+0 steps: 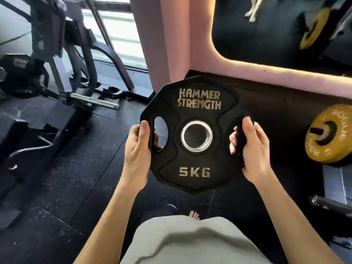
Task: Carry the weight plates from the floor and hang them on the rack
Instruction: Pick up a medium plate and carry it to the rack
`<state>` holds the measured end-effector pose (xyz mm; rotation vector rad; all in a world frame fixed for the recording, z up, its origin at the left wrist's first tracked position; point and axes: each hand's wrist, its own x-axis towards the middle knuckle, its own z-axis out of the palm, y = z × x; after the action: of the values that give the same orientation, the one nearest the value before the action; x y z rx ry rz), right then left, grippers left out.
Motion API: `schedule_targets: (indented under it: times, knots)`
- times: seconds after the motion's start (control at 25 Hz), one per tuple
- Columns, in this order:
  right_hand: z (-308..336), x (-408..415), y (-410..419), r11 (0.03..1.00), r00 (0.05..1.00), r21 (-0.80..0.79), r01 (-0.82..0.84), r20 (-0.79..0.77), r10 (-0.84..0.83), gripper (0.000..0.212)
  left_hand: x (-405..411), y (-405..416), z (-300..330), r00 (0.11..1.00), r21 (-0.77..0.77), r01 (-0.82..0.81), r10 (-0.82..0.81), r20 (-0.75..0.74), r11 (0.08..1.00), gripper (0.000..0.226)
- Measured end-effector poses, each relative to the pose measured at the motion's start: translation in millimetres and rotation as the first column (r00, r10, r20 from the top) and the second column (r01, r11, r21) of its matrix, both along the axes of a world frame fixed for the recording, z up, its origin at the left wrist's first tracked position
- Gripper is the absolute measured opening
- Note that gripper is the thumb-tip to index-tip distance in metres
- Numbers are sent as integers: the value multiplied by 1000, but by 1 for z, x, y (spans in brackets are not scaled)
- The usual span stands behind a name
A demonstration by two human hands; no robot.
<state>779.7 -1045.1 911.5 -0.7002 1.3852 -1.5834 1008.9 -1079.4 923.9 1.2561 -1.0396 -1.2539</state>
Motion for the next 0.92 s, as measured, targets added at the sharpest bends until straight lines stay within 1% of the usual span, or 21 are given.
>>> schedule_targets:
  times: [0.16, 0.28, 0.36, 0.44, 0.52, 0.64, 0.72, 0.8, 0.92]
  knots:
    - [2, -16, -107, 997, 997, 3, 74, -21, -74, 37, -18, -124, -1, 997, 5, 75, -75, -20, 997, 37]
    - [0, -26, -184, 992, 992, -24, 128, -10, -128, 46, -30, -214, -7, 987, -22, 150, -151, -47, 988, 40]
    - [-3, -31, -244, 982, 983, -31, 184, -13, -184, 50, -37, -284, -11, 976, -39, 212, -213, -52, 977, 47]
    - [1, -34, -296, 969, 969, -28, 246, -8, -246, 47, -44, -354, -9, 956, -23, 290, -291, -37, 957, 55]
    - [4, -42, -346, 953, 953, -35, 302, 4, -302, 42, -56, -418, -4, 936, -8, 351, -351, -32, 936, 49]
    - [6, -59, -404, 924, 925, -50, 380, 14, -380, 34, -82, -487, 3, 914, -17, 403, -403, -51, 915, 36]
    - [7, -76, -443, 904, 906, -58, 423, 23, -423, 33, -105, -533, 6, 902, -18, 431, -431, -31, 902, 37]
    - [8, -97, -478, 894, 896, -70, 443, 13, -443, 37, -133, -578, 6, 887, -29, 460, -461, -15, 887, 43]
    - [7, -134, -521, 879, 879, -70, 472, -33, -475, 45, -177, -634, 2, 858, -58, 511, -513, -25, 858, 37]
